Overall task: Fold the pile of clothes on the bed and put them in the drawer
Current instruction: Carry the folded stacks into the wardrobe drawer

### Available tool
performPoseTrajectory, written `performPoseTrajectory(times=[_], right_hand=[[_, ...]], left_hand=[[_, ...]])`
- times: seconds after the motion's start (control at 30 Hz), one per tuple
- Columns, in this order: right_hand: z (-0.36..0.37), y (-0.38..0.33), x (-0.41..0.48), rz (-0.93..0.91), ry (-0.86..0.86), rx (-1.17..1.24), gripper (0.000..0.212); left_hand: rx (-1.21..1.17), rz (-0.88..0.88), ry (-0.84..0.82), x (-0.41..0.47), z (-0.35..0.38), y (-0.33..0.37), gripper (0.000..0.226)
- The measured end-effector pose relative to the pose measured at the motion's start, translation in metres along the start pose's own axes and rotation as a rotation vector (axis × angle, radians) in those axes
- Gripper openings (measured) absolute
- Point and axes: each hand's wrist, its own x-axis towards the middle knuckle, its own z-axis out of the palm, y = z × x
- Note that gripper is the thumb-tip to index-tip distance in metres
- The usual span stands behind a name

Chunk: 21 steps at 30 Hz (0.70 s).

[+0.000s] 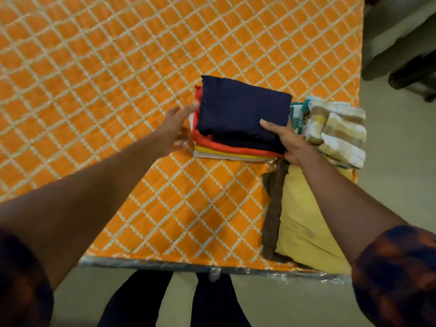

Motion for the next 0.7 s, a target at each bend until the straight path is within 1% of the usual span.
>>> performPoseTrajectory(times=[0.03, 0.13, 0.2, 0.23, 0.27, 0.3, 0.37, 0.47, 0.53, 0.57, 0.6, 0.63, 0.67, 0.7], right_hand=[[0.0, 0.006, -0.001, 0.015, -0.015, -0.001, 0.119], [0.006, 0.003, -0.005, -0.054, -0.041, -0.05, 0.097], [0.021, 0.0, -0.014, -0.089, -0.064, -0.083, 0.1], [0.033, -0.001, -0.021, -0.106, -0.084, -0.107, 0.101], [0.049, -0.002, -0.027, -0.115, -0.113, -0.122, 0.098], [0.068, -0.003, -0.033, -0.133, -0.15, -0.134, 0.091], [0.109, -0.005, -0.048, -0.159, -0.25, -0.142, 0.075], [0.172, -0.002, -0.077, -0.17, -0.365, -0.159, 0.058], [0.209, 0.01, -0.093, -0.164, -0.438, -0.169, 0.054], [0.226, 0.015, -0.103, -0.152, -0.479, -0.159, 0.053], [0.245, 0.024, -0.111, -0.137, -0.524, -0.148, 0.052], [0.256, 0.031, -0.118, -0.108, -0.536, -0.117, 0.05], [0.264, 0.039, -0.122, -0.07, -0.514, -0.072, 0.049], [0.269, 0.043, -0.125, -0.047, -0.47, -0.036, 0.048]], left_hand=[[-0.007, -0.011, -0.041, 0.011, 0.002, 0.0, 0.11], [-0.033, 0.041, -0.114, 0.026, 0.006, 0.004, 0.109], [-0.116, 0.082, -0.202, 0.027, 0.002, -0.002, 0.108], [-0.175, 0.137, -0.244, 0.025, -0.002, -0.008, 0.103], [-0.205, 0.184, -0.234, 0.021, -0.012, -0.017, 0.098], [-0.216, 0.211, -0.208, 0.014, -0.025, -0.026, 0.099], [-0.234, 0.214, -0.134, -0.006, -0.061, -0.05, 0.11], [-0.308, 0.204, -0.03, -0.044, -0.124, -0.098, 0.109], [-0.362, 0.173, 0.04, -0.079, -0.155, -0.128, 0.11], [-0.392, 0.158, 0.071, -0.095, -0.166, -0.143, 0.108], [-0.434, 0.151, 0.126, -0.112, -0.179, -0.161, 0.1], [-0.462, 0.15, 0.166, -0.124, -0.185, -0.173, 0.095], [-0.465, 0.145, 0.193, -0.132, -0.189, -0.184, 0.098], [-0.446, 0.142, 0.202, -0.137, -0.191, -0.191, 0.107]])
